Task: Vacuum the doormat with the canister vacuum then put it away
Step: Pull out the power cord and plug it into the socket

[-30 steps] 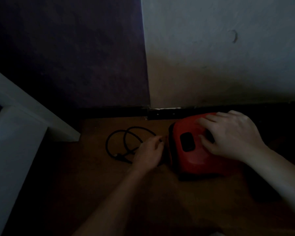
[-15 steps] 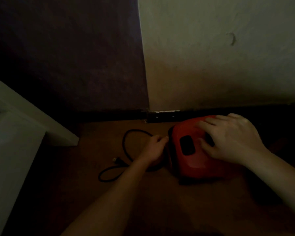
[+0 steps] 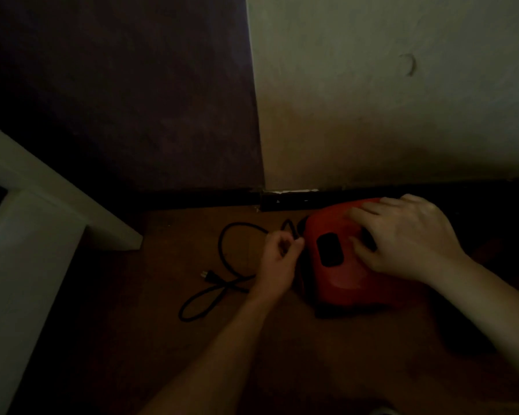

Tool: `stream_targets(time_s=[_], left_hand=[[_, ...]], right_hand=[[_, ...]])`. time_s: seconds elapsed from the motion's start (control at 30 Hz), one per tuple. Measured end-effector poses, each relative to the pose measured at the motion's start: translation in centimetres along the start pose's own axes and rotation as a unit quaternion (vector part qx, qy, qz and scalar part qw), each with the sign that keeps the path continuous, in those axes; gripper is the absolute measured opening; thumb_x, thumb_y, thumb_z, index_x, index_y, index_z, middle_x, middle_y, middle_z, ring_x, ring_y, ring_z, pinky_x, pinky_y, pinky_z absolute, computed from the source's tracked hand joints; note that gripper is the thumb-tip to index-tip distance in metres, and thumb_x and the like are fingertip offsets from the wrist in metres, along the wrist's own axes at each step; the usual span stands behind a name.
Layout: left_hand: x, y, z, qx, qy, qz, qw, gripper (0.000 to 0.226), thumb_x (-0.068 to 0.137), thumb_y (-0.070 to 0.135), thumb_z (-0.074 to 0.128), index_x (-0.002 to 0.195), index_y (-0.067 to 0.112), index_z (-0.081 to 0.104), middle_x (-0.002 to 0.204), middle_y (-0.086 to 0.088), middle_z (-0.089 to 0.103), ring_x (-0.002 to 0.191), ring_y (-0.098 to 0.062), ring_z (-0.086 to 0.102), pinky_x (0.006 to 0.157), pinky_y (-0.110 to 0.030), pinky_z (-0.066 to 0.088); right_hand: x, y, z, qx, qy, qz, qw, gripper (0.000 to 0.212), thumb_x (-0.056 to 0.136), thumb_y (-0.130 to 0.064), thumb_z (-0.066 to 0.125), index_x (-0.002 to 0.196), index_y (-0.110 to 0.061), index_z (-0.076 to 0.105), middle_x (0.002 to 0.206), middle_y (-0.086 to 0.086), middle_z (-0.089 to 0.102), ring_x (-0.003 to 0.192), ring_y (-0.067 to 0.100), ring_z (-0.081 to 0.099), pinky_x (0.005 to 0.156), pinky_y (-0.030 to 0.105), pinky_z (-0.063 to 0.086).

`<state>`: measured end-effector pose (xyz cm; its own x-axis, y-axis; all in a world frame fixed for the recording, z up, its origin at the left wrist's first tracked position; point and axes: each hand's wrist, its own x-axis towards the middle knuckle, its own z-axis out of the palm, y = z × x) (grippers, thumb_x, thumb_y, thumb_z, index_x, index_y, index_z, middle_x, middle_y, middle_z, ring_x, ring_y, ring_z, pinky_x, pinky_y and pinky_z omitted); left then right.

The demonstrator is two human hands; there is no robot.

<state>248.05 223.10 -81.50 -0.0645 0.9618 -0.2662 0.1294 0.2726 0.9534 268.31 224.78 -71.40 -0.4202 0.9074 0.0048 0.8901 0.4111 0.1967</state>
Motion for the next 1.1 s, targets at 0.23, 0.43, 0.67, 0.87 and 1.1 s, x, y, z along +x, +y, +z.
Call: stream_targets(time_s=[0.23, 0.43, 0.67, 0.87, 1.1], left_hand=[[-5.1, -2.0, 0.0, -0.154, 0.07, -0.024, 0.985, 0.013, 0.099, 0.019, 0.054, 0.09, 0.01, 0.052, 0.073, 0.0, 0.068, 0.079, -0.017, 0.066, 0.072, -0.025, 0.054], [-6.7, -3.2, -0.1, -0.2, 0.085, -0.06, 0.974, 0.01, 0.098, 0.009, 0.055, 0.089, 0.005, 0.051, 0.067, -0.002, 0.065, 0.069, -0.014, 0.066, 0.059, -0.027, 0.054], [-7.6, -6.9, -1.0, -0.068, 0.038, -0.077, 0.994, 0.01, 0.098, 0.011, 0.056, 0.088, 0.011, 0.051, 0.071, 0.0, 0.064, 0.073, -0.015, 0.063, 0.077, -0.048, 0.056], [-4.4, -7.4, -0.9, -0.114, 0.142, -0.12, 0.976, 0.016, 0.099, 0.002, 0.05, 0.092, 0.016, 0.047, 0.091, -0.007, 0.062, 0.089, -0.023, 0.064, 0.084, -0.045, 0.057], [1.9, -4.3, -3.5, 0.191, 0.247, -0.033, 0.949, 0.021, 0.085, -0.007, 0.061, 0.096, 0.01, 0.055, 0.104, -0.006, 0.048, 0.089, -0.02, 0.052, 0.083, -0.021, 0.037]], right_hand=[[-0.1, 0.0, 0.0, 0.0, 0.008, -0.002, 1.0, 0.046, 0.08, -0.05, 0.045, 0.11, -0.024, 0.068, 0.096, -0.003, 0.074, 0.088, 0.025, 0.071, 0.07, 0.034, 0.045], [-0.1, 0.0, 0.1, -0.009, 0.01, 0.0, 1.0, 0.036, 0.08, -0.048, 0.059, 0.106, -0.025, 0.068, 0.093, -0.003, 0.073, 0.086, 0.024, 0.071, 0.068, 0.033, 0.044], [0.0, 0.0, 0.3, -0.004, 0.022, -0.001, 1.0, 0.04, 0.081, -0.048, 0.05, 0.104, -0.023, 0.068, 0.089, -0.001, 0.073, 0.084, 0.026, 0.071, 0.069, 0.034, 0.045], [0.0, 0.1, 0.4, -0.001, 0.035, -0.004, 0.999, 0.036, 0.081, -0.046, 0.052, 0.102, -0.022, 0.068, 0.089, -0.001, 0.073, 0.082, 0.026, 0.07, 0.068, 0.034, 0.045], [0.0, 0.0, 0.5, 0.002, 0.044, -0.006, 0.999, 0.035, 0.081, -0.045, 0.05, 0.099, -0.021, 0.069, 0.088, -0.001, 0.073, 0.081, 0.026, 0.07, 0.068, 0.035, 0.046]])
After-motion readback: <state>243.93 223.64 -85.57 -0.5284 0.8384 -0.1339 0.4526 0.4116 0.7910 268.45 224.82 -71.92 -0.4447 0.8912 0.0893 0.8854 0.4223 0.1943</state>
